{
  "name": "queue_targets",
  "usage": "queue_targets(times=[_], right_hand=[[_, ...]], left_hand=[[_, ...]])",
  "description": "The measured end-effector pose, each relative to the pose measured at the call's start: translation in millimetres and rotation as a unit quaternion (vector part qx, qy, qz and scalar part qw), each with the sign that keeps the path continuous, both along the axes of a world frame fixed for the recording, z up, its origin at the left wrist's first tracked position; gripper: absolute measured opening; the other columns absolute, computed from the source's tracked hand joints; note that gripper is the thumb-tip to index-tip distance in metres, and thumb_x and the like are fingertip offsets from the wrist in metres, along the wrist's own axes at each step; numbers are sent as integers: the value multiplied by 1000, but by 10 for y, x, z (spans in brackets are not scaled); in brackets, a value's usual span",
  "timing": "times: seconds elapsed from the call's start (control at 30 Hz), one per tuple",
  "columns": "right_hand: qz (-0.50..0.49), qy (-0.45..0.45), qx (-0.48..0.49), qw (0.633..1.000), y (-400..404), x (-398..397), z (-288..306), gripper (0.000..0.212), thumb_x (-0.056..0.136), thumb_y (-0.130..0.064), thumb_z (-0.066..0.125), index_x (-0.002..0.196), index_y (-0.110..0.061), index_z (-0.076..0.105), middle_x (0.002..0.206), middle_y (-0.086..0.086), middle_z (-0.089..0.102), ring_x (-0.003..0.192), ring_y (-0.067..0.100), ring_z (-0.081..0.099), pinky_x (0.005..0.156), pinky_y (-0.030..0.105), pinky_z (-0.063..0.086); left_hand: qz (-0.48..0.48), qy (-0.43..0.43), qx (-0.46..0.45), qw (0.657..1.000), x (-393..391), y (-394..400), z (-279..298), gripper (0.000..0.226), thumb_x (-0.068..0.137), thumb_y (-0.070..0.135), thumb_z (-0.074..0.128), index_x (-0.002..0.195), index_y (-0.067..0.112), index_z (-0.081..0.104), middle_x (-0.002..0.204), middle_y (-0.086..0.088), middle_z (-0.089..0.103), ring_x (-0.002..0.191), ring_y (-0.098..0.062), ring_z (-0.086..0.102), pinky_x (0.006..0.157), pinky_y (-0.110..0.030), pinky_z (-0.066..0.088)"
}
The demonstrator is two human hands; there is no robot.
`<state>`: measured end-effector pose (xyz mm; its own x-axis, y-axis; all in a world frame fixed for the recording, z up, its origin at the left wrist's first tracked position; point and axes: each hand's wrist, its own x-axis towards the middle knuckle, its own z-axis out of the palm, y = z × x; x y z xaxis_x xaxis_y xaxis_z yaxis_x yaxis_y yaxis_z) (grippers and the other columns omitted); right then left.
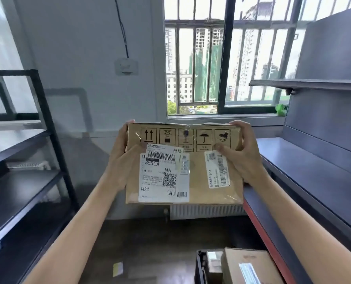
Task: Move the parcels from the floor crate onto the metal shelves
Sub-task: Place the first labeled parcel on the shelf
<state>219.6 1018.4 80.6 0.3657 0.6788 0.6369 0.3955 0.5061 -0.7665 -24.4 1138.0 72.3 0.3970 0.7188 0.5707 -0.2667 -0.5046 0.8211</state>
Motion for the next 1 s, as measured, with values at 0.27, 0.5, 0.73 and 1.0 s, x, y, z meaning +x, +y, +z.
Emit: queue_targets(times=[0.27, 0.5, 0.73, 1.0], right_hand=[[-30, -5, -3, 1000, 1005, 486, -9, 53, 74, 6, 71, 101, -31, 44, 115, 24, 53, 93, 33, 65, 72, 38, 58], [-86, 2, -10, 996, 1770, 641, -160, 51, 74, 9, 69, 102, -27, 46, 100, 8, 60, 74, 8, 67, 59, 19, 53], [-180, 1, -18, 984, 2276, 577, -151, 51, 75, 7, 69, 100, -31, 46, 83, -16, 68, 72, 8, 70, 56, 19, 53], [-276, 12, -27, 961, 2228, 602, -114, 50, 69, -9, 72, 109, -19, 43, 93, 2, 63, 76, 12, 69, 59, 22, 54]], left_hand=[[-10, -16, -48, 999, 578, 1123, -50, 54, 73, 15, 61, 123, 31, 47, 105, -2, 65, 91, -23, 66, 69, -33, 54], [-39, 5, -41, 998, 849, 2105, -203, 48, 77, 19, 58, 117, 45, 50, 108, 8, 67, 92, -15, 68, 68, -25, 54], [-123, 7, -54, 991, 1055, 2941, -155, 46, 75, 23, 59, 103, 58, 53, 102, 14, 68, 91, -12, 68, 66, -22, 54], [-239, 24, -77, 968, 1630, 3370, -163, 61, 69, 31, 68, 122, 49, 44, 123, -7, 58, 106, -29, 60, 88, -48, 51]])
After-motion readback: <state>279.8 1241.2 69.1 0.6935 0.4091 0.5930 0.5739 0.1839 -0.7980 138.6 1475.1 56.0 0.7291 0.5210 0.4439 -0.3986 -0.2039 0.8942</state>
